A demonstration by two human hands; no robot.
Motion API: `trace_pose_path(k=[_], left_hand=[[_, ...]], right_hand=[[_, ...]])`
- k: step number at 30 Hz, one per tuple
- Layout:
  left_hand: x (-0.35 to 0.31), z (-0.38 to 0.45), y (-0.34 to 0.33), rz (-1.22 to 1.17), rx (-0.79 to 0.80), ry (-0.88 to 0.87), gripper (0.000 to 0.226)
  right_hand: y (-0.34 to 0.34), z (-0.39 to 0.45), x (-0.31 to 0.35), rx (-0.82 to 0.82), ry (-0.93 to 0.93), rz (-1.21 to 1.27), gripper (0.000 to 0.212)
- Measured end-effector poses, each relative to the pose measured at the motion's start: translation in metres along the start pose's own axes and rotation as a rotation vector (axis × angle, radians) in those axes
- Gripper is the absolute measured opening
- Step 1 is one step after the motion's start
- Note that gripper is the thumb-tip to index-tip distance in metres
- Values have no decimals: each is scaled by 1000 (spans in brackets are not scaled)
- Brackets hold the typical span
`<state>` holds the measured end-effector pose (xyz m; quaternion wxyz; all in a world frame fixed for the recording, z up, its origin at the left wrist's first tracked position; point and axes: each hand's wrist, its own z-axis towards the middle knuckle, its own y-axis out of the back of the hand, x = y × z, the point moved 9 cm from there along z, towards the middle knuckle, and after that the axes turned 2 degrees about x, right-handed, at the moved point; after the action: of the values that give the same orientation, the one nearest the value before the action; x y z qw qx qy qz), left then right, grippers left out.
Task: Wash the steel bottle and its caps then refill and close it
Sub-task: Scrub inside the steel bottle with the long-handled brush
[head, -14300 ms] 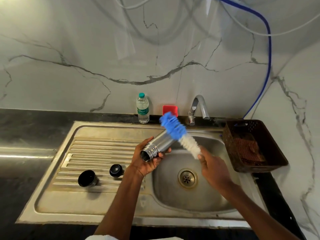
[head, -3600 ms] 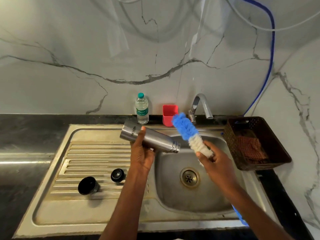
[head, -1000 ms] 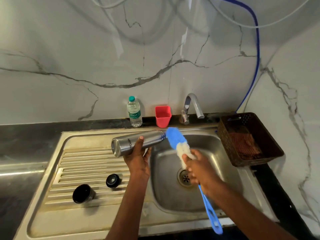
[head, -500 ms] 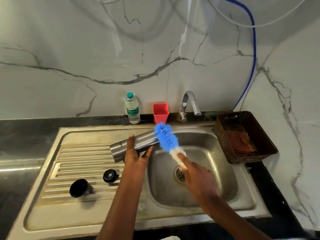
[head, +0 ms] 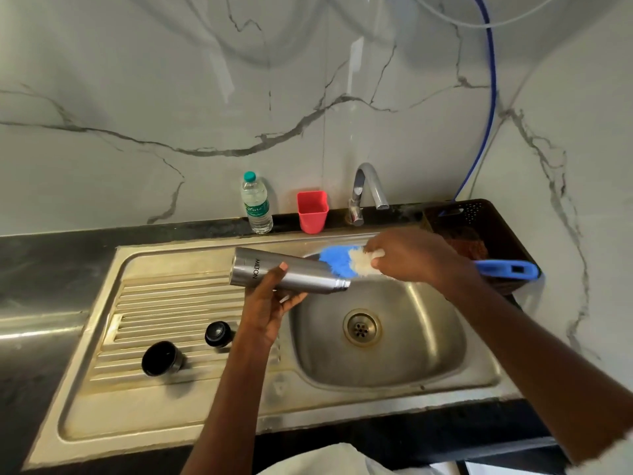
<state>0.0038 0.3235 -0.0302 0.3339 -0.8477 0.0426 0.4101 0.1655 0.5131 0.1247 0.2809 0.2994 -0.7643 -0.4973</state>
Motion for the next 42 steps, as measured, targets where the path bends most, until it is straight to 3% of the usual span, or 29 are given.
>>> trace_pose_path(k=[4,8,11,13,16,20,23,26,28,30,32,34,37,42], left_hand=[[-3,0,-12,149,82,-10,61],[-2,4,2,64,71,19,91],[0,4,-8,-16,81,49,75],[4,7,-11,-104,76,80,64],[12,7,-7,-319,20,154,52],[22,7,-6,-567,-144,226,67],[34,7,-16,-657,-178,322,78],[46,8,-27,-680,-211,368,75],[45,9,-27,-702,-251,338,73],[33,11,-22,-734,-282,237,74],[21,10,-15,-666,-286,104,76],[19,2,-17,-530,-275,-11,72],[16,-9,-24,-321,-199,-167,60],[-3,-8,-18,109,-166,-313,46]], right_hand=[[-7,10,3,159,10,-19,42],[21,-3,-11,162,23,-37,39],[15,7,-11,181,17,90,41],[-4,18,-21,221,-29,290,39],[-47,26,-58,331,-103,813,32],[-115,17,-63,472,-162,1429,43],[-148,10,-30,541,-186,1750,30],[-159,18,-3,598,-225,2047,24],[-159,16,5,605,-228,2126,18],[-165,3,12,693,-243,2230,26],[-167,-13,23,853,-287,2368,45],[-168,-11,31,929,-388,2472,49],[-170,11,35,788,-614,2523,21],[-156,-5,35,700,-677,2545,34]])
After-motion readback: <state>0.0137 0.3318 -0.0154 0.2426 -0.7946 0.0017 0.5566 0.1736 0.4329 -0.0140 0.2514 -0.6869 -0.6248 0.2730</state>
